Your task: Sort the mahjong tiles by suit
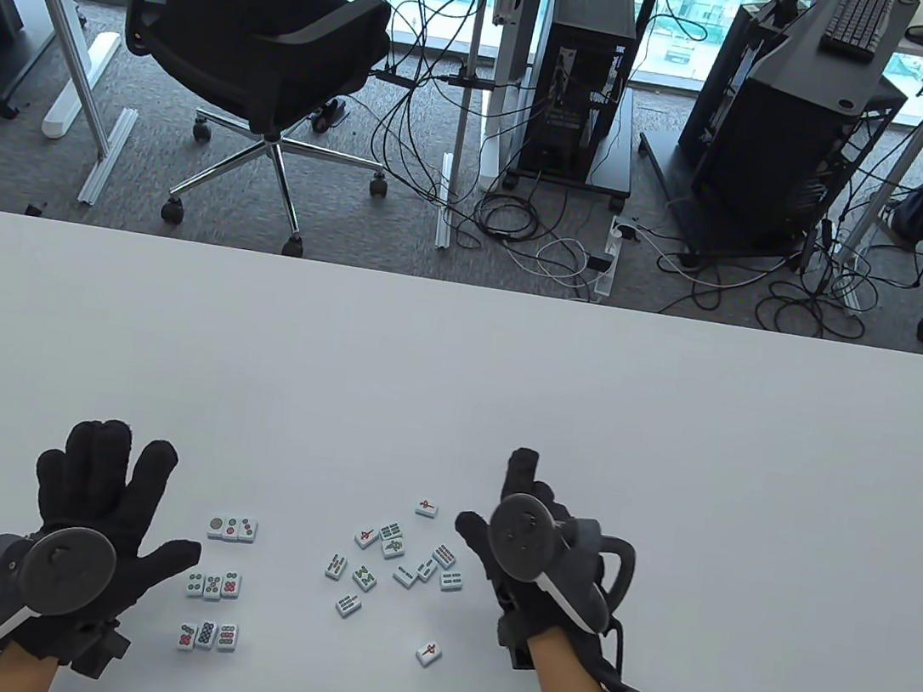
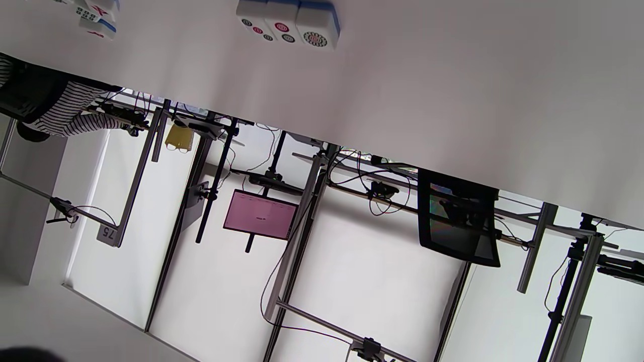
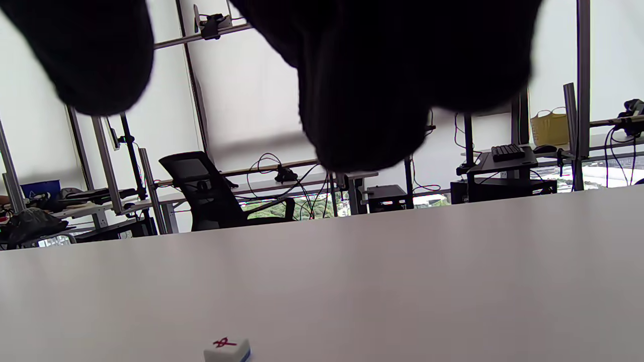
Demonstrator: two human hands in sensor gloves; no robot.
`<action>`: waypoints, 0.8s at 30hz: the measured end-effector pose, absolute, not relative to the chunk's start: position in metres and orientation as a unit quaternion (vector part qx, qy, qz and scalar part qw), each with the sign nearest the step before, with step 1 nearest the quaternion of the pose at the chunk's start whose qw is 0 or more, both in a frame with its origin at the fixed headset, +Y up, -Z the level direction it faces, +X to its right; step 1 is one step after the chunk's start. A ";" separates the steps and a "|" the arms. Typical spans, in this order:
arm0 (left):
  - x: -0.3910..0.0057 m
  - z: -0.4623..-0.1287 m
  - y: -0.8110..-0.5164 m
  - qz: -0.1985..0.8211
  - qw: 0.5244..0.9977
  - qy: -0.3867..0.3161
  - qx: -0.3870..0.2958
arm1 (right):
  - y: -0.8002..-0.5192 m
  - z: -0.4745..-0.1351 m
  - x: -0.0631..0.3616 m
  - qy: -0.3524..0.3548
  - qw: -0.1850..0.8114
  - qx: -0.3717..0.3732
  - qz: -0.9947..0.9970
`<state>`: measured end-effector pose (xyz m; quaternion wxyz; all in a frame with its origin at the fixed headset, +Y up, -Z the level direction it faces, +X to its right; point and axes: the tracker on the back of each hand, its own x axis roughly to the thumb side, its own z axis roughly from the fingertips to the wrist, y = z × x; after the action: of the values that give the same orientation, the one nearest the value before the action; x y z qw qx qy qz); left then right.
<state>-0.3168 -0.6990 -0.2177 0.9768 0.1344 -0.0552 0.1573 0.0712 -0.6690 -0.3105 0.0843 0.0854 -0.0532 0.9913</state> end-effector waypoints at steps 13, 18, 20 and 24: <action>-0.320 -0.216 -0.694 0.183 0.971 -0.061 0.141 | -0.750 -0.340 -0.027 0.110 -0.071 0.078 0.988; -0.321 -0.216 -0.694 0.190 0.970 -0.062 0.141 | -0.758 -0.344 -0.036 0.149 -0.085 0.063 0.983; -0.321 -0.216 -0.694 0.191 0.969 -0.063 0.142 | -0.761 -0.344 -0.039 0.158 -0.096 0.059 0.981; -0.320 -0.216 -0.695 0.190 0.969 -0.066 0.141 | -0.762 -0.345 -0.043 0.167 -0.098 0.056 0.980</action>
<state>-0.3203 -0.6947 -0.2160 0.9694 0.1407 -0.0655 0.1903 -0.0434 -0.7622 -0.3455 -0.0978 0.0562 0.1667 0.9795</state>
